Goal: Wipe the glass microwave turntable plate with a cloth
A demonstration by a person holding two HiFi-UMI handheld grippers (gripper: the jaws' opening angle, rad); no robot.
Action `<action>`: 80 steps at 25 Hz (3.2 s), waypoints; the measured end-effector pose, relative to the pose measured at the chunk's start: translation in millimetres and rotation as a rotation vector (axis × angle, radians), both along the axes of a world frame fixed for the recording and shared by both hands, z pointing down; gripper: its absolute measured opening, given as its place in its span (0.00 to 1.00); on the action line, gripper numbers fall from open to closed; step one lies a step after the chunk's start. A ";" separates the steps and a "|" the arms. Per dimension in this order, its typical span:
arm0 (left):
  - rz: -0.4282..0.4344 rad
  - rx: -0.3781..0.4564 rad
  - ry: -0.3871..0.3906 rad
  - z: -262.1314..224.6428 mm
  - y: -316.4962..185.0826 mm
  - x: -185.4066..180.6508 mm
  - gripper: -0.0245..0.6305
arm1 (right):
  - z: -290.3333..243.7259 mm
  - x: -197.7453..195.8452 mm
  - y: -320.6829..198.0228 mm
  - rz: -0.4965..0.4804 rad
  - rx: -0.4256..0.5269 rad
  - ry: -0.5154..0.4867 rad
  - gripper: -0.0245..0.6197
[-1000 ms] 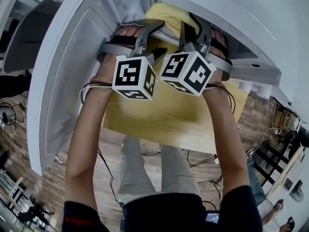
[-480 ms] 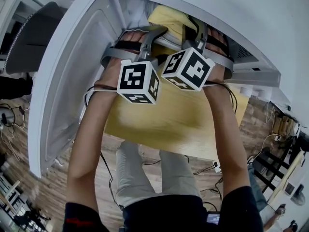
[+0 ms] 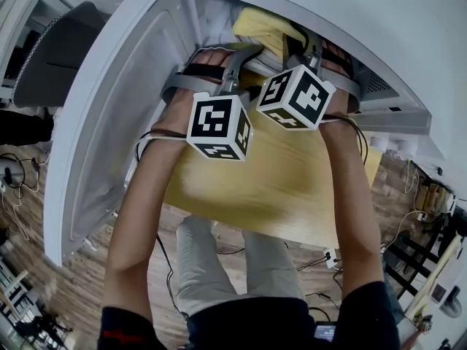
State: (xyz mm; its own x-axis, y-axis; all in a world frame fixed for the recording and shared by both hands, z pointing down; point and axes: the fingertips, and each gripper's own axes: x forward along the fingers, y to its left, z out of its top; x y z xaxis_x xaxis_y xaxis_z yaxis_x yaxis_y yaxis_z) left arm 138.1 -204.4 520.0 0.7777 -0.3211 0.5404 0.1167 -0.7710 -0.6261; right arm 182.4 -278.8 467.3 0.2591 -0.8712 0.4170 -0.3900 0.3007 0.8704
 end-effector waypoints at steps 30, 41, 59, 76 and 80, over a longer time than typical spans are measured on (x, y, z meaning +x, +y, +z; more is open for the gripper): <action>-0.007 0.010 0.016 -0.4 1.0 0.7 0.59 | 2.7 -41.3 -18.0 -0.195 -0.009 0.015 0.14; -0.014 0.009 0.023 -0.2 1.1 0.2 0.59 | 3.8 -26.8 -11.9 -0.131 -0.019 0.063 0.14; -0.022 0.010 0.034 -0.1 0.3 2.0 0.58 | 7.0 -2.3 13.9 0.054 -0.127 0.099 0.14; -0.037 0.022 0.033 1.1 -2.2 0.2 0.58 | 7.5 -10.4 42.0 0.072 -0.129 0.082 0.13; -0.037 0.025 0.035 0.9 -1.9 1.1 0.58 | 8.0 -11.8 48.0 0.073 -0.132 0.081 0.13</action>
